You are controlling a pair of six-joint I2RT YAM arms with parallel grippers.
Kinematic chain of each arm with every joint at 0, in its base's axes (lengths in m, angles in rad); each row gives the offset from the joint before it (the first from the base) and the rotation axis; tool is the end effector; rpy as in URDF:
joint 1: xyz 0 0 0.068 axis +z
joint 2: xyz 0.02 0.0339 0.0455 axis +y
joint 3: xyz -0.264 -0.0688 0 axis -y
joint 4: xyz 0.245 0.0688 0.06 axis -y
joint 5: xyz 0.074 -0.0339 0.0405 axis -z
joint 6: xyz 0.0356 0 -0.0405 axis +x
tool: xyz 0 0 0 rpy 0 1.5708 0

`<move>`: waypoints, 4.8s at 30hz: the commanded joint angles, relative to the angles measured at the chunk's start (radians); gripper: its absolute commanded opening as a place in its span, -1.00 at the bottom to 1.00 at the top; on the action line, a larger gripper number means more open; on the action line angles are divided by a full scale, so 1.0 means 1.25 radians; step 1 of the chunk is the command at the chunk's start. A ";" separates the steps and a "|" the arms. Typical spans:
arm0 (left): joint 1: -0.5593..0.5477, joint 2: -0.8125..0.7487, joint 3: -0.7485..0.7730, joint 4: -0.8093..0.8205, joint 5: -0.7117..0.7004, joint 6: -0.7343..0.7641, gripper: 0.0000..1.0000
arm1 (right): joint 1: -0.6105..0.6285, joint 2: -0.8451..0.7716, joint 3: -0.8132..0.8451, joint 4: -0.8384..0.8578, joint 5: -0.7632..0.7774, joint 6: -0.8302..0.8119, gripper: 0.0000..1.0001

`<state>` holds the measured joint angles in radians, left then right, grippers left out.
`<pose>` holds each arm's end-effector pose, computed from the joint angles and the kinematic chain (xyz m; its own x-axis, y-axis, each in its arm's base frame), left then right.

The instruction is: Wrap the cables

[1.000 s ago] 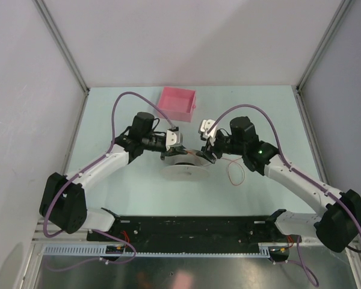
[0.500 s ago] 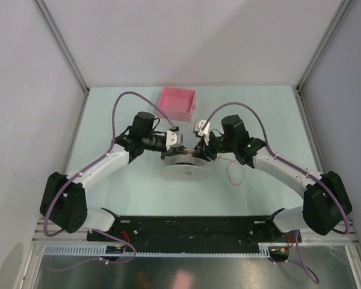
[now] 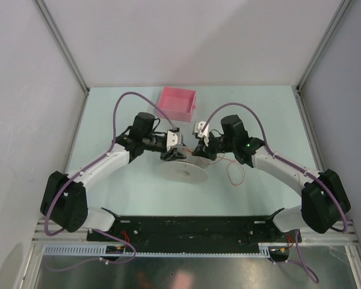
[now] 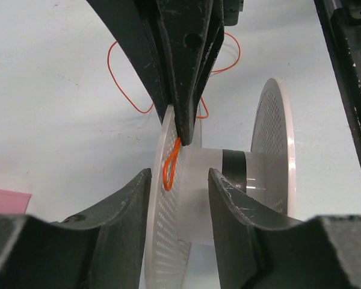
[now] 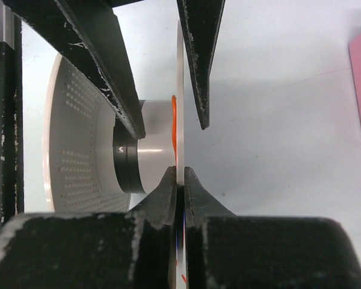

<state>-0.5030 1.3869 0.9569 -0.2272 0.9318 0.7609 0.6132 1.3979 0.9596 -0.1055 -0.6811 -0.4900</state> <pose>0.2445 -0.1672 0.2673 0.1946 0.3623 -0.9115 0.9805 -0.0465 0.1908 0.2397 0.1961 0.2713 0.0445 -0.4158 -0.9084 -0.9824 0.1469 -0.1153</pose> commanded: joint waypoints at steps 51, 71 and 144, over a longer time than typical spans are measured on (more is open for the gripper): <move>0.105 -0.037 0.044 0.001 0.041 -0.124 -1.00 | -0.183 -0.019 0.047 -0.086 -0.003 -0.073 0.50; 0.143 -0.173 0.073 -0.004 0.067 -0.126 -1.00 | -0.129 -0.048 0.047 -0.106 -0.090 -0.414 0.84; 0.245 -0.158 0.449 -0.037 -0.227 -0.790 -1.00 | -0.138 0.260 0.048 0.158 0.035 -0.071 0.89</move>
<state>-0.2024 1.2472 1.4509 -0.3462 0.6746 -0.1299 0.4164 1.6718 1.0035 -0.0444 -0.6582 -0.5755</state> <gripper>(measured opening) 0.048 0.958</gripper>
